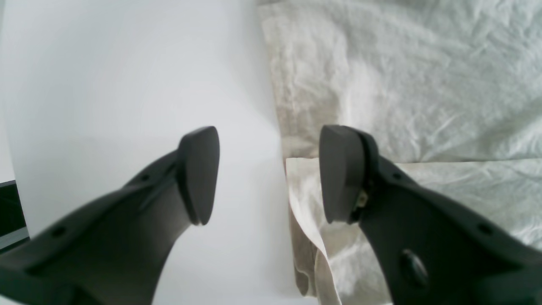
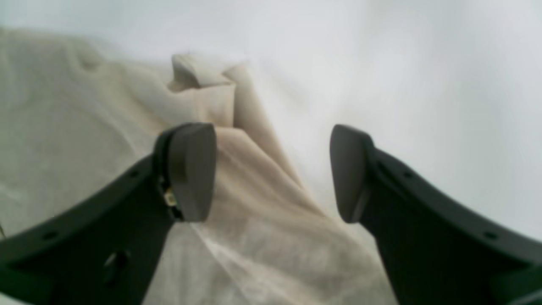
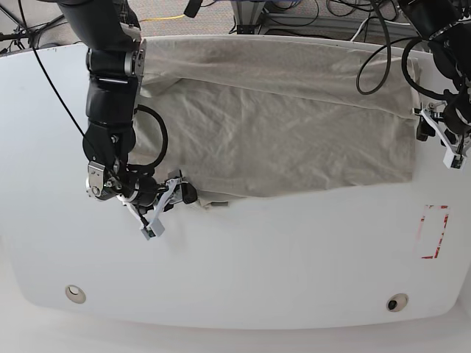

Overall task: Fold the T-shirt properly
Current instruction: 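Lower the right gripper to the shirt's hem corner and grasp it, then lower the left gripper to the opposite hem corner and grasp it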

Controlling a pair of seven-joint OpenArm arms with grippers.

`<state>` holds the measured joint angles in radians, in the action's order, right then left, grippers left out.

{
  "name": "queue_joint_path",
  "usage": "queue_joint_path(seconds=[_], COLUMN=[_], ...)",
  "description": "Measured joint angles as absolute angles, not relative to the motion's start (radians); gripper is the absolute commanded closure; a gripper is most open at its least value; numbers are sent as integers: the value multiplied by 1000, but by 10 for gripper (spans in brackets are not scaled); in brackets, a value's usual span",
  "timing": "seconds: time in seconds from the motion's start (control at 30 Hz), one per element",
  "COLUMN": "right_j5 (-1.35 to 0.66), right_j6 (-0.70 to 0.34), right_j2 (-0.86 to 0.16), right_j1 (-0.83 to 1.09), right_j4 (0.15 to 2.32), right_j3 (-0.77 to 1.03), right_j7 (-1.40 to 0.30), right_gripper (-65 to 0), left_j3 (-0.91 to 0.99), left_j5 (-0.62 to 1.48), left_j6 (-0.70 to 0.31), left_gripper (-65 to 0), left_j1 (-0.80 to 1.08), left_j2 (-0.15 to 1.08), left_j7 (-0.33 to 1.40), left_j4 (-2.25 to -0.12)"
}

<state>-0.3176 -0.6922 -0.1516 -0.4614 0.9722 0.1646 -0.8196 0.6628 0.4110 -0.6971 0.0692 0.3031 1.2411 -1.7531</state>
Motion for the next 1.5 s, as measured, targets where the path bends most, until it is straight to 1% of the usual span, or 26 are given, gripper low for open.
queue_joint_path(seconds=[0.13,0.23,0.3,0.37,0.4,0.47,0.53,0.6,0.73,1.0,1.37,1.5], right_j5=[-323,-332,-319,-322,-323,-324,-329,-338,-344,-344,-333,-334], right_j6=[-693,-697,-696,-696,-696,-696,-696,-696,-698,-699,-699,-699], right_j2=[-142,-142,-141,-139,-139,-133,-125,-116,-104,-97,-95,-95], right_j1=[-489,-514,-517,-514,-514,-514,-517,-516,-516,-519,-511,-512], right_j4=[850,794,791,791,791,791,791,791,791,791,820,821], right_j3=[163,163,163,164,163,151,119,97,84,87,84,84], right_j7=[-718,-703,-704,-700,-697,-699,-694,-693,-703,-710,-727,-735], right_gripper=[-393,-393,-393,-393,-393,-393,-393,-393,-393,-393,-393,-393], left_j3=[663,663,664,662,658,637,613,606,607,607,607,607], left_j5=[411,410,404,365,339,279,224,192,146,144,146,150], left_j6=[-697,-697,-697,-697,-678,-596,-545,-509,-457,-460,-461,-505], left_gripper=[-344,-344,-347,-350,-350,-350,-351,-351,-351,-351,-351,-347], left_j1=[64,60,62,63,61,55,38,16,-43,-102,-195,-217], left_j2=[302,303,302,302,302,290,268,251,259,255,248,241], left_j7=[1241,1236,1202,1127,1096,1014,952,910,868,789,783,772], left_j4=[-1753,-1753,-1753,-1753,-1753,-1749,-1720,-1684,-1564,-1370,-1198,-1142])
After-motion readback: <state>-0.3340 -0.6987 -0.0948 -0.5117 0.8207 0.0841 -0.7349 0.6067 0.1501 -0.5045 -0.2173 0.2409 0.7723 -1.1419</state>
